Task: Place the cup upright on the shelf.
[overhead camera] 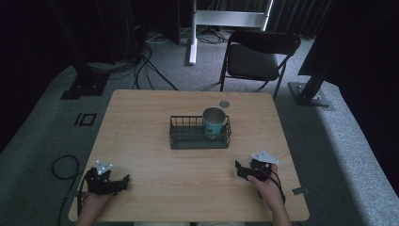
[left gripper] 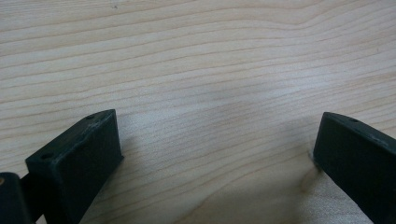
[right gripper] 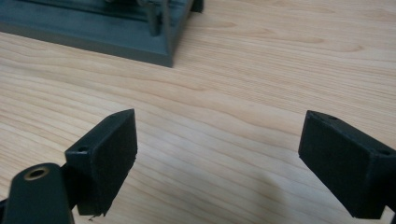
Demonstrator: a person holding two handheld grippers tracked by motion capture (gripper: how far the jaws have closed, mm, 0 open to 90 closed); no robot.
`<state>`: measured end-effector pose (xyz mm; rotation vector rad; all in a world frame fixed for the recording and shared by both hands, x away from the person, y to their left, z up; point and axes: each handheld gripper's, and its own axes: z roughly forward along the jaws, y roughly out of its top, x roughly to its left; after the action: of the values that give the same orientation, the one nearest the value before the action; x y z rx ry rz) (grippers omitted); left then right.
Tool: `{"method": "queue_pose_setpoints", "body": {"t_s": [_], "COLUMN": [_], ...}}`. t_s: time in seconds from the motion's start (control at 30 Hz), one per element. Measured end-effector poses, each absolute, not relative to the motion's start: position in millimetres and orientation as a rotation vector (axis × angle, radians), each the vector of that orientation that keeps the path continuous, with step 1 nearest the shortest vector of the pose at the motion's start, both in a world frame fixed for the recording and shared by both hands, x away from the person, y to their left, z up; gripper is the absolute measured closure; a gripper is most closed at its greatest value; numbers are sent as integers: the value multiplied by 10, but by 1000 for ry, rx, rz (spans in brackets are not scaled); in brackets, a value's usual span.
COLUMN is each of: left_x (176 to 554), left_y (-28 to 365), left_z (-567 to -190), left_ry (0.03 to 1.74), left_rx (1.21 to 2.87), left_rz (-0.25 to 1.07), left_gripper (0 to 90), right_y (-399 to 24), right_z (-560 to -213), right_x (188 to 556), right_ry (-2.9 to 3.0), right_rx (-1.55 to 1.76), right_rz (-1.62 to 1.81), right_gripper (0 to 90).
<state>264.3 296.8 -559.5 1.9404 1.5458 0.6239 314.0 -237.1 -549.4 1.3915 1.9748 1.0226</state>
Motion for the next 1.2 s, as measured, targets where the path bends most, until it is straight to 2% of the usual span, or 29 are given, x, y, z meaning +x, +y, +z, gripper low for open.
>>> {"method": "queue_pose_setpoints", "body": {"t_s": [0.57,1.2], "left_x": [2643,2643], "left_y": [2969,2969], "left_z": [-5595,-5595], "left_ry": [1546,1545], "left_rx": [1941,1941], "left_rz": [624,624], "left_gripper": [14,14], "right_y": [-2760,-2820], "right_z": [-5557,-5598], "right_x": [3105,3108], "right_ry": [1984,2064], "right_rx": [1456,1471], "right_rz": [915,888], "right_gripper": [113,111]}}
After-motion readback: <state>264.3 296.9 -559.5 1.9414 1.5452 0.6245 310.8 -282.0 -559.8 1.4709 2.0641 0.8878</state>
